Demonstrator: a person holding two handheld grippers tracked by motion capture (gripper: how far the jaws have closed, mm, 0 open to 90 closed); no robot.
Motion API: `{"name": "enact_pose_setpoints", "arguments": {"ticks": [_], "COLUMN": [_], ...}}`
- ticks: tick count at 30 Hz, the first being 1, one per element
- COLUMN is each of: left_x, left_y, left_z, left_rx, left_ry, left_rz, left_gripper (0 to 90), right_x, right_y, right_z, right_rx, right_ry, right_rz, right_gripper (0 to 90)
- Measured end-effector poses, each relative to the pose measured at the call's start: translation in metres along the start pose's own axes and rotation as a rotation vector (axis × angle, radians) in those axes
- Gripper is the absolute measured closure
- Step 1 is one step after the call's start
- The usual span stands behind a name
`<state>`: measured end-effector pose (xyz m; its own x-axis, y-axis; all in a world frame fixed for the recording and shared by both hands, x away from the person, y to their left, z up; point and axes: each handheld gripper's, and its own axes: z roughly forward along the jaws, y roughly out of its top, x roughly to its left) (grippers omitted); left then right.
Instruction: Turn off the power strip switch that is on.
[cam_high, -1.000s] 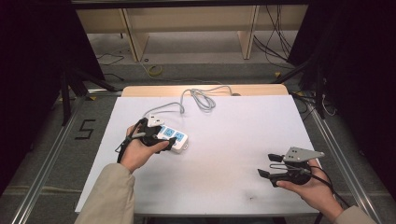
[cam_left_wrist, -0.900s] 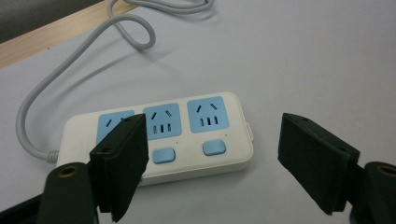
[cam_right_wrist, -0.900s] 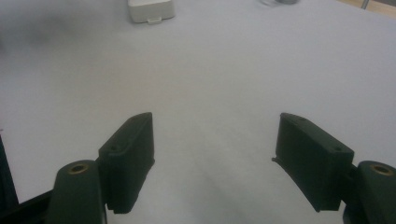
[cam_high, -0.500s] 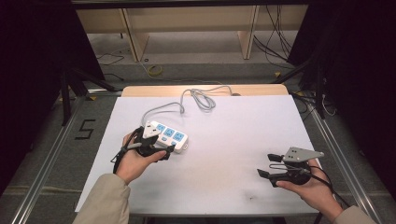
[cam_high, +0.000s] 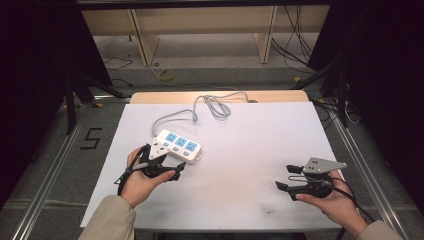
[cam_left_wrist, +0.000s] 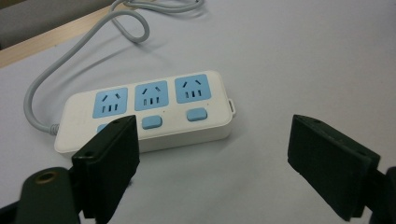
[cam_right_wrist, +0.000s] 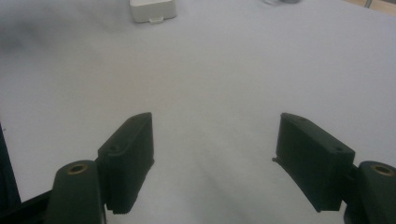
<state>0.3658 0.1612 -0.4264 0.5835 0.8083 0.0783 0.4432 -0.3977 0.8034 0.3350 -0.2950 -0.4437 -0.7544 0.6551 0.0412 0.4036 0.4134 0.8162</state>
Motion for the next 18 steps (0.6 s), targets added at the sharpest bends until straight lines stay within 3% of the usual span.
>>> {"name": "enact_pose_setpoints", "arguments": {"ticks": [9, 18], "left_x": [-0.009, -0.015], "left_y": [-0.016, -0.032], "left_z": [-0.008, -0.016], "left_rx": [-0.009, 0.01], "left_ry": [0.042, 0.048], "left_rz": [0.014, 0.02], "left_gripper": [16.9, 16.9], "right_x": [0.0, 0.0], "right_y": [-0.001, -0.001], "right_z": [0.0, 0.0], "right_rx": [0.008, 0.009], "right_ry": [0.005, 0.006], "right_rz": [-0.003, -0.004], "right_gripper": [27.9, 27.9]}}
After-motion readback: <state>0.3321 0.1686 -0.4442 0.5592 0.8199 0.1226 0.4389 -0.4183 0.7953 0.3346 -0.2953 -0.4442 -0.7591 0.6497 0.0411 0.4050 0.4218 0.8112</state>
